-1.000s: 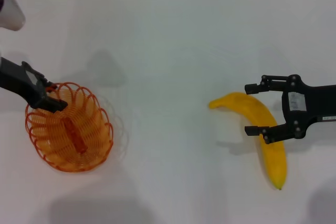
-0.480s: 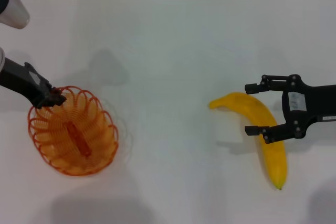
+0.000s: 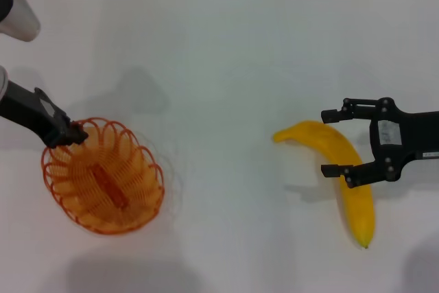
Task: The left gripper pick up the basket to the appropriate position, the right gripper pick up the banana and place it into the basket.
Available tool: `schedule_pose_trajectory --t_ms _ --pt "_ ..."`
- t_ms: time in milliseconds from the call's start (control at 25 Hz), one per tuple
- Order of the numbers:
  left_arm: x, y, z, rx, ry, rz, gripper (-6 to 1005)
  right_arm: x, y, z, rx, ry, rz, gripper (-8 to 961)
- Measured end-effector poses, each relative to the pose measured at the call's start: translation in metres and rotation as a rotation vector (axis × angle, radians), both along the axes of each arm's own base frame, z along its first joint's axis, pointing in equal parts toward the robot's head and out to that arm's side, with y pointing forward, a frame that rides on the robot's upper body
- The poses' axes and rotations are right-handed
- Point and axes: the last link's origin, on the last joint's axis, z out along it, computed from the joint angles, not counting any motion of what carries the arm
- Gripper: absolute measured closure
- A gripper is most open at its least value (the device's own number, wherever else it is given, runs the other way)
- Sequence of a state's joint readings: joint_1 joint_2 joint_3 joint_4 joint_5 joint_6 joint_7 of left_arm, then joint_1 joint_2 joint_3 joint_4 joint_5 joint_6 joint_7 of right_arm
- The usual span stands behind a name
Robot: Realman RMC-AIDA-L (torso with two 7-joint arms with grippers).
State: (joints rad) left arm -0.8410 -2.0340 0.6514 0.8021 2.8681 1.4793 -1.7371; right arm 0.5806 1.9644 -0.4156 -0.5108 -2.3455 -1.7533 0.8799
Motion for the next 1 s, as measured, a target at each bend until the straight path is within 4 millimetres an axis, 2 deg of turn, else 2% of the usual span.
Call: schedule_pose_trajectory --t_ms 520,1000 --pt "-0.001 -0.014 0.002 -0.032 -0.043 0.109 891 0.002 -0.001 0.001 0.002 0.001 -0.011 85" --pt "-0.008 -0.026 0.029 0.1 -0.219 0.277 910 0.004 0.001 0.0 0.016 -0.01 -0.022 87"
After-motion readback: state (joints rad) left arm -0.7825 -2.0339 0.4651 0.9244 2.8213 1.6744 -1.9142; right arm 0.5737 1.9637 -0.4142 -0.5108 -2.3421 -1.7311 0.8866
